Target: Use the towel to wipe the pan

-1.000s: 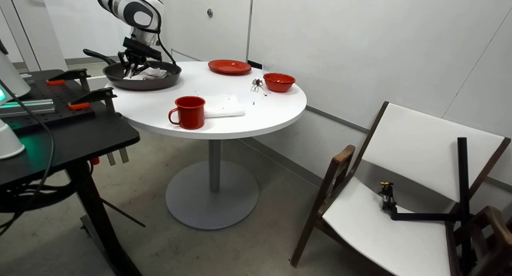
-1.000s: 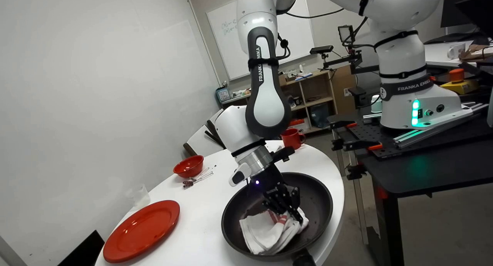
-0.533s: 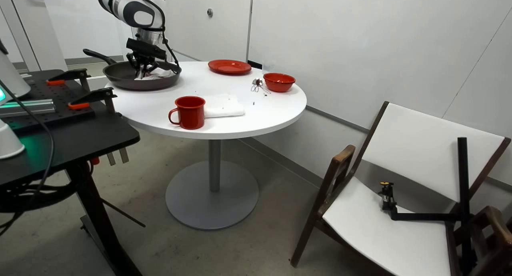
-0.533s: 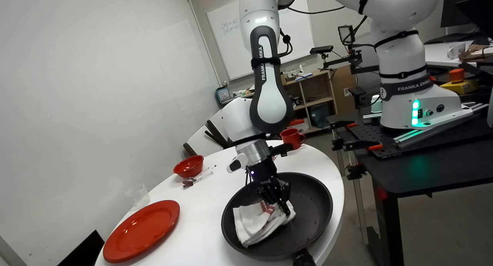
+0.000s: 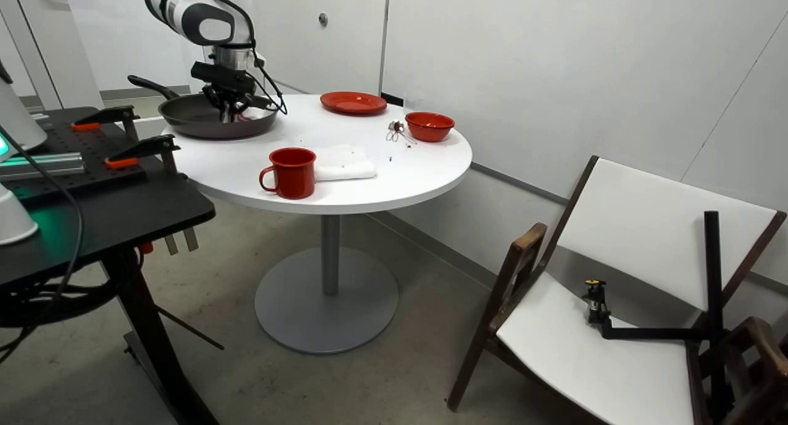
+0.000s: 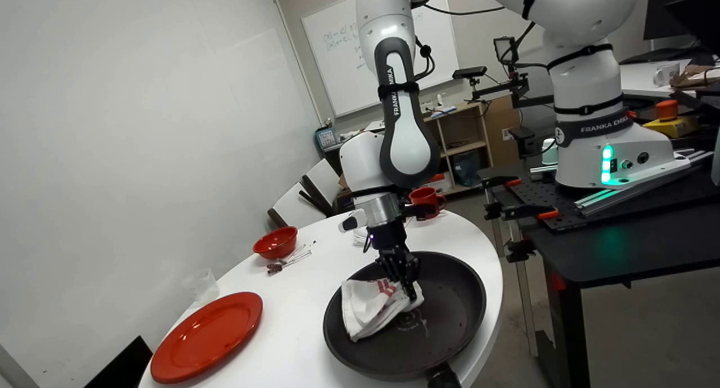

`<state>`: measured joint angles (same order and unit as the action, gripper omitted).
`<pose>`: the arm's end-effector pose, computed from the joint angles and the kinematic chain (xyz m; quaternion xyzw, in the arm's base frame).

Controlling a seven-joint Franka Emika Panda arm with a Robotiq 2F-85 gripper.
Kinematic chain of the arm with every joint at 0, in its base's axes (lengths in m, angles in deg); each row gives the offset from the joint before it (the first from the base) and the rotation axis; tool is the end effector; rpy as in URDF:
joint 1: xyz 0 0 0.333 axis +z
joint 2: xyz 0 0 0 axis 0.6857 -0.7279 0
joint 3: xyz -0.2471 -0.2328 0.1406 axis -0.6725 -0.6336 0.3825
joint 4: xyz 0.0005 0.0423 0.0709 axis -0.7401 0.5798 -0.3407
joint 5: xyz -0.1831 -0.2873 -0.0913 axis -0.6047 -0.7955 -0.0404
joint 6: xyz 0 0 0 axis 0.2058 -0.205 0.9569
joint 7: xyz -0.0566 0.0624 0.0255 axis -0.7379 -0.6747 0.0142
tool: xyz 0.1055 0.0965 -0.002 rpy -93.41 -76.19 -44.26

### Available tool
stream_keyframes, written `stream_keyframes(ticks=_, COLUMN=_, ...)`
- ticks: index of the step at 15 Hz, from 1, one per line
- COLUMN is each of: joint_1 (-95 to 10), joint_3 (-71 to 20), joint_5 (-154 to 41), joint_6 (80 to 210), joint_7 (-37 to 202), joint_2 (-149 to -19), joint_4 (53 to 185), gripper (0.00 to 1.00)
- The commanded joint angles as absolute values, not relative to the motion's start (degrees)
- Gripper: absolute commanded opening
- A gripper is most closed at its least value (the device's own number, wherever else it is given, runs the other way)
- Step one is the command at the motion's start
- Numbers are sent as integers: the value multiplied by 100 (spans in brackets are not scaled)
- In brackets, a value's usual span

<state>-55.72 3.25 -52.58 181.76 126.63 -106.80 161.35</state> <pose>0.4929 0.1230 0.1162 -0.9108 -0.3899 -0.0330 0.1315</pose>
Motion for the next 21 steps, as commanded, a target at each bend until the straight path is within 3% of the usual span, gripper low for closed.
stream_keyframes(ticks=1, joint_1=-5525, joint_3=193, joint_5=-5466, joint_6=18523, joint_7=12204, joint_2=-10480, joint_4=16452, gripper=4)
stream_keyframes(ticks=21, joint_1=-4354, joint_3=240, joint_5=-5927, joint_6=17047, joint_7=11412, joint_2=-10288, joint_4=16472, gripper=4)
